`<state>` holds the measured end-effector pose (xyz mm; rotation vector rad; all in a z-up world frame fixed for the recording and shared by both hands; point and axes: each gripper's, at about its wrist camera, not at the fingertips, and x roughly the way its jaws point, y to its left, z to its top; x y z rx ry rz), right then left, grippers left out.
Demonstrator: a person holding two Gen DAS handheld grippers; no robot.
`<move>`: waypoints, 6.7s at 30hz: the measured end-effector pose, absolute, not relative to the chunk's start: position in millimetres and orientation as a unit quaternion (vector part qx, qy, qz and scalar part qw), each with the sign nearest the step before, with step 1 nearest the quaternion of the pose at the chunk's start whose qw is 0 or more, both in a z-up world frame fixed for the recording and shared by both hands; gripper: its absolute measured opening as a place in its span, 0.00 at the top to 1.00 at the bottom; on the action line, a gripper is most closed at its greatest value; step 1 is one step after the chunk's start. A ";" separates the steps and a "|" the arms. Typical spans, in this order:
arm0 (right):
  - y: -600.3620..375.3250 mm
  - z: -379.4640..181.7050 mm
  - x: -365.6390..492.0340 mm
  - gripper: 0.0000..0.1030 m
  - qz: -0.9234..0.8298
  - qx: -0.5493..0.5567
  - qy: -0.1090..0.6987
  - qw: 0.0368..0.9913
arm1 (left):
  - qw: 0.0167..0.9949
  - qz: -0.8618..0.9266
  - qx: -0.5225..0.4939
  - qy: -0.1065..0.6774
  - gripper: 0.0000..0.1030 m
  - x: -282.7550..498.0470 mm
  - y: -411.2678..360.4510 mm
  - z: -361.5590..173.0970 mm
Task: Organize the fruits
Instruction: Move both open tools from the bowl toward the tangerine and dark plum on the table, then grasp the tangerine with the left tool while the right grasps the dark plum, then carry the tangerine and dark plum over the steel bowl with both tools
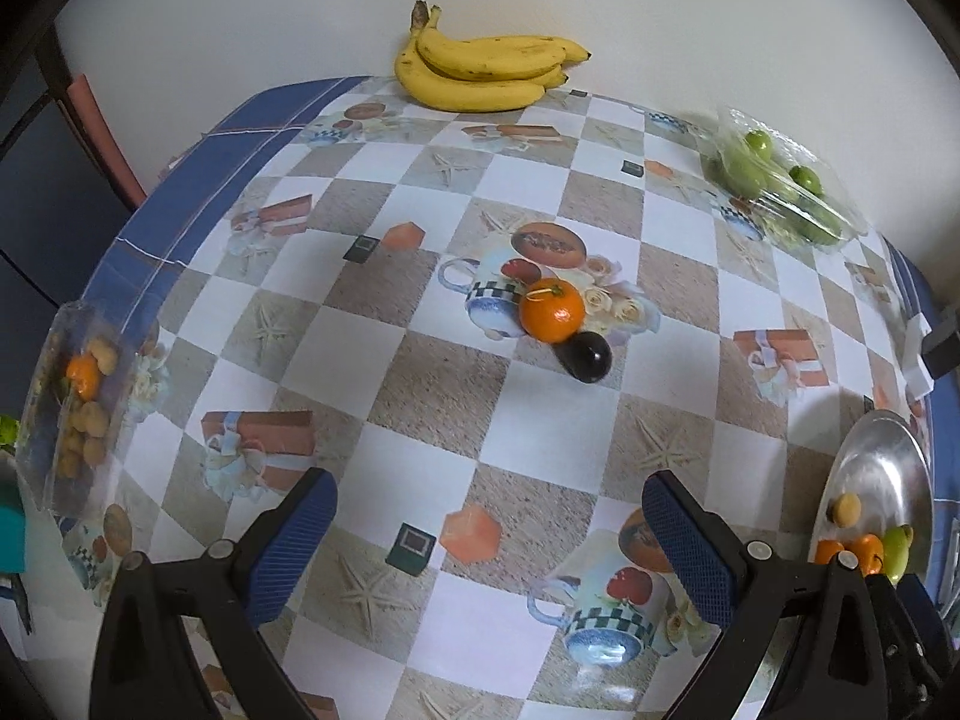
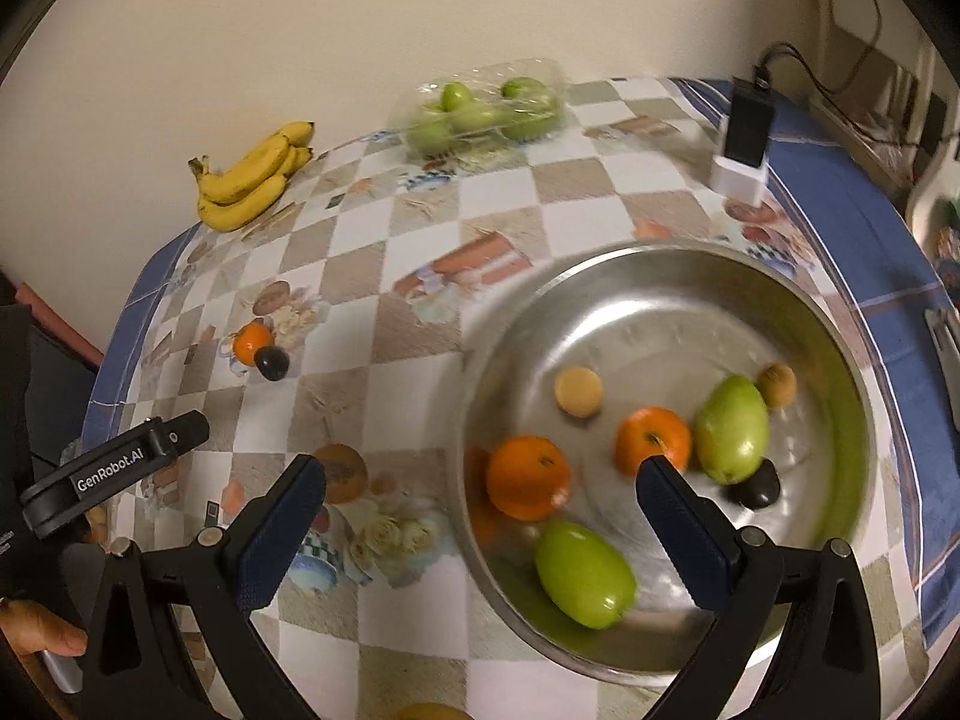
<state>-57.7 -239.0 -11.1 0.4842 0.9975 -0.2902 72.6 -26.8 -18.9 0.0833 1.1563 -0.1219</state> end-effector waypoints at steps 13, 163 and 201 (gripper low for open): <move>-231.9 -16.5 -13.5 0.00 -0.150 0.210 0.478 0.840 | 0.818 -0.043 0.022 0.573 0.00 105.2 -12.3 -41.8; -224.9 -50.4 93.6 0.74 -0.076 0.235 0.522 0.816 | 0.825 -0.139 0.016 0.548 0.47 168.7 -62.1 -70.6; -224.7 -3.7 38.2 0.74 -0.084 0.223 0.509 0.827 | 0.835 -0.139 0.011 0.532 0.61 106.3 -53.5 -14.2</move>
